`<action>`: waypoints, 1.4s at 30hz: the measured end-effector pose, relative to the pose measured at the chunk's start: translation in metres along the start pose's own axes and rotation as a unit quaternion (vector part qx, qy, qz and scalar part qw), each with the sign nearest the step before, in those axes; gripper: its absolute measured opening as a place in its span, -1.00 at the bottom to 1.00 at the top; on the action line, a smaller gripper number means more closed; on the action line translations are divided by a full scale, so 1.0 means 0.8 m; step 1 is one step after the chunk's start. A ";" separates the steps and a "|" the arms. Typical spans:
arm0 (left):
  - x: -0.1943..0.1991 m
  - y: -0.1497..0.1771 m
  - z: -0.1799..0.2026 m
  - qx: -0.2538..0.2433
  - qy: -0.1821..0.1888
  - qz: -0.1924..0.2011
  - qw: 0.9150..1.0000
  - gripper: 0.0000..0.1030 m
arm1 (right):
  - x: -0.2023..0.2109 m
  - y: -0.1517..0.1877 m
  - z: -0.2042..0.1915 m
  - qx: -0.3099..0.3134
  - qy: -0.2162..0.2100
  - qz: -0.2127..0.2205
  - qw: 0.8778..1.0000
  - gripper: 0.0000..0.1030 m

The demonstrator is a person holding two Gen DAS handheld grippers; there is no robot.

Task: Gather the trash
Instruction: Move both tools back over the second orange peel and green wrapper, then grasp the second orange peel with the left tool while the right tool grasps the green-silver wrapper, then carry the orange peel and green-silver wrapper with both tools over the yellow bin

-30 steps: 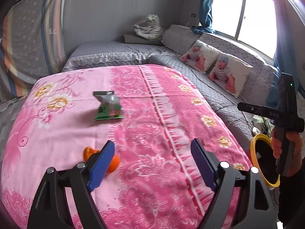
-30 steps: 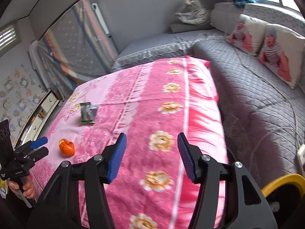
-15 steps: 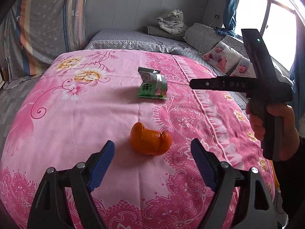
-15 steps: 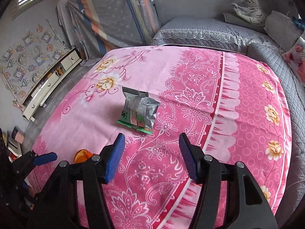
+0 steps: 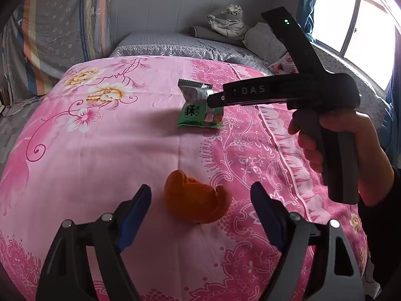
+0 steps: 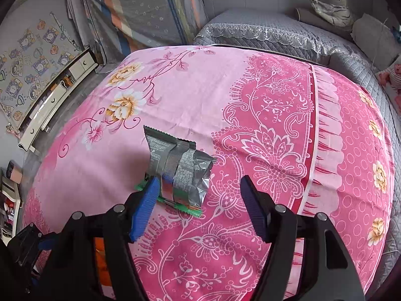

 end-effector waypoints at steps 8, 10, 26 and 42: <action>-0.016 0.000 -0.002 -0.009 -0.008 -0.016 1.000 0.14 | -0.024 -0.005 -0.017 0.013 -0.002 -0.009 1.000 0.14; -0.017 0.000 -0.001 -0.014 -0.010 -0.017 1.000 0.03 | -0.025 -0.007 -0.024 0.019 -0.004 -0.009 1.000 -0.02; 0.009 -0.005 0.003 -0.009 -0.004 0.008 1.000 -0.19 | 0.017 -0.011 -0.016 0.021 0.015 0.033 0.999 -0.61; 0.104 0.002 0.095 -0.055 0.010 0.065 0.996 -0.19 | 0.137 0.053 0.048 -0.007 0.018 0.079 0.997 -0.61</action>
Point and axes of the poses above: each gripper's, at about its wrist camera, not at the fingertips, and x roughly against the way its jaws point, z to its right, y to its underside, the point moved 4 cm from there along -x, roughly the way its jaws point, and after that the axes turned 15 degrees about y, right-handed, at the moved point
